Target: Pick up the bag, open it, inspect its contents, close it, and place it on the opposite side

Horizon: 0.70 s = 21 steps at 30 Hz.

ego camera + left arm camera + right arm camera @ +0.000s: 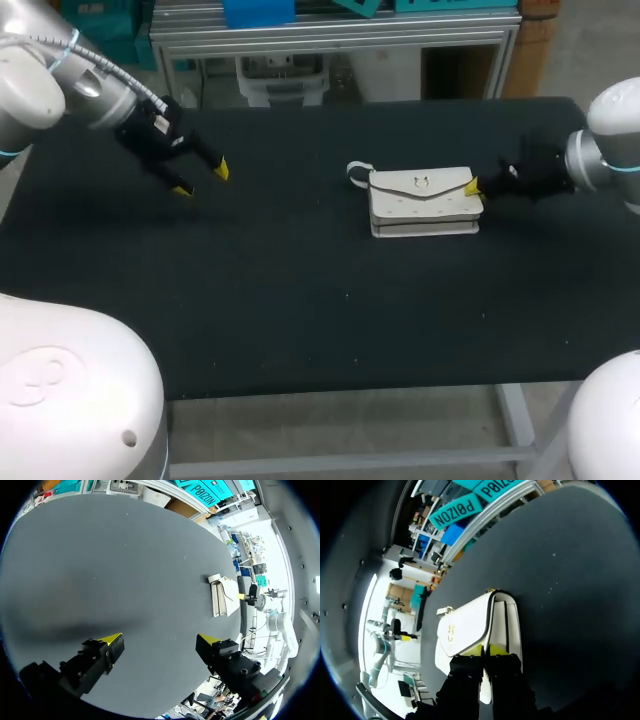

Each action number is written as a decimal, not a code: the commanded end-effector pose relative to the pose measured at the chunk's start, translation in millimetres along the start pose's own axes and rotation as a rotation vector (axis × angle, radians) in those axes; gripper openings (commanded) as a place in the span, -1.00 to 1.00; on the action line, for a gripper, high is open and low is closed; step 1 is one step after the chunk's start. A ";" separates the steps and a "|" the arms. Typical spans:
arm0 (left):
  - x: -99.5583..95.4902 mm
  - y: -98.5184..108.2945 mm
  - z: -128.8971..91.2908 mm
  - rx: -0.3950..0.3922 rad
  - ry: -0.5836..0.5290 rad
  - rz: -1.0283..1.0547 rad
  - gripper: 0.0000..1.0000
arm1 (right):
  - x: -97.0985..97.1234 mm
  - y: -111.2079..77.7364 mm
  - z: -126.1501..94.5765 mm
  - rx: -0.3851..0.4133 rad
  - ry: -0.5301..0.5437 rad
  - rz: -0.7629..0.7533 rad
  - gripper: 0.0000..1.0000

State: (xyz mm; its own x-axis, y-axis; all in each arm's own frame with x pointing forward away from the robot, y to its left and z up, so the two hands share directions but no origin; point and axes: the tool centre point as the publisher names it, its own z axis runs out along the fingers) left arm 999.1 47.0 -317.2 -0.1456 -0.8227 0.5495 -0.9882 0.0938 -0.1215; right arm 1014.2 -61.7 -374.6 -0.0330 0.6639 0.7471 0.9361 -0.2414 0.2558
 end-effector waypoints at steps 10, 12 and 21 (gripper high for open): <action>-22.9 -30.1 -24.3 -0.076 -0.103 0.048 1.00 | -69.5 82.9 -47.3 0.024 0.021 0.029 -1.00; -27.2 -34.5 -27.3 -0.073 -0.124 0.046 1.00 | -78.6 94.2 -51.9 0.019 0.017 0.034 -1.00; -41.8 -50.0 -38.6 -0.065 -0.190 0.007 1.00 | -99.3 140.1 -63.9 0.013 -0.047 0.033 -1.00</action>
State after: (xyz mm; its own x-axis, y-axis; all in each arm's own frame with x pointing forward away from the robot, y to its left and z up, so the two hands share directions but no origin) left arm 1048.0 98.8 -305.4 -0.1509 -0.9073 0.3925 -0.9880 0.1247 -0.0917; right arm 1109.8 -200.1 -374.2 0.0099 0.6838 0.7296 0.9132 -0.3034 0.2719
